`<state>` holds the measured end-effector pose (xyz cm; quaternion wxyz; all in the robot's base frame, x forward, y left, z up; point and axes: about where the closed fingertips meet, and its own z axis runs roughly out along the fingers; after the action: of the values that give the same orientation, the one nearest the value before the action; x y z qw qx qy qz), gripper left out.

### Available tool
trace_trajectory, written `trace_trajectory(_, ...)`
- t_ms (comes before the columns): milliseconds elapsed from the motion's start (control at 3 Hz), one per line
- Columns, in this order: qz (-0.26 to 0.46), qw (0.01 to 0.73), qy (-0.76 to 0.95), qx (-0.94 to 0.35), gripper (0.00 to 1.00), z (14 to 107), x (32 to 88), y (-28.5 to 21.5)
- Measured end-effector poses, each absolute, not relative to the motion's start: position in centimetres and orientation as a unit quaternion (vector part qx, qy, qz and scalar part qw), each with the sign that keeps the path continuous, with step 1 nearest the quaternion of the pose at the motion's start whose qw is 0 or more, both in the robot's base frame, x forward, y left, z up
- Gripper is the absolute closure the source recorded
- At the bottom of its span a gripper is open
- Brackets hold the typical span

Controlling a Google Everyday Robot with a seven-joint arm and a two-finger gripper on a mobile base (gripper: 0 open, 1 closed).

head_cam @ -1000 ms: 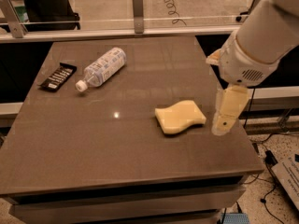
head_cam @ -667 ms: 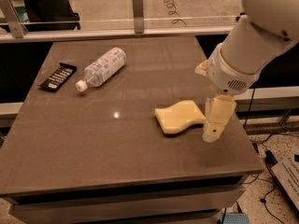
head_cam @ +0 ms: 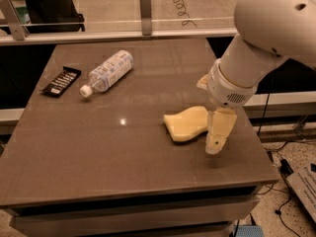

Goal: Move sponge near blue plastic bottle

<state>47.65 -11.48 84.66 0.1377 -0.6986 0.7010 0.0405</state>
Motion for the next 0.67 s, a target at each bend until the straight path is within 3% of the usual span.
trace_trajectory(333, 0.048, 0.139, 0.699, -0.699, 0.19, 83.97, 47.69, -11.20)
trace_trajectory(667, 0.056, 0.139, 0.701, -0.697, 0.42, 83.28, 47.49, -11.20)
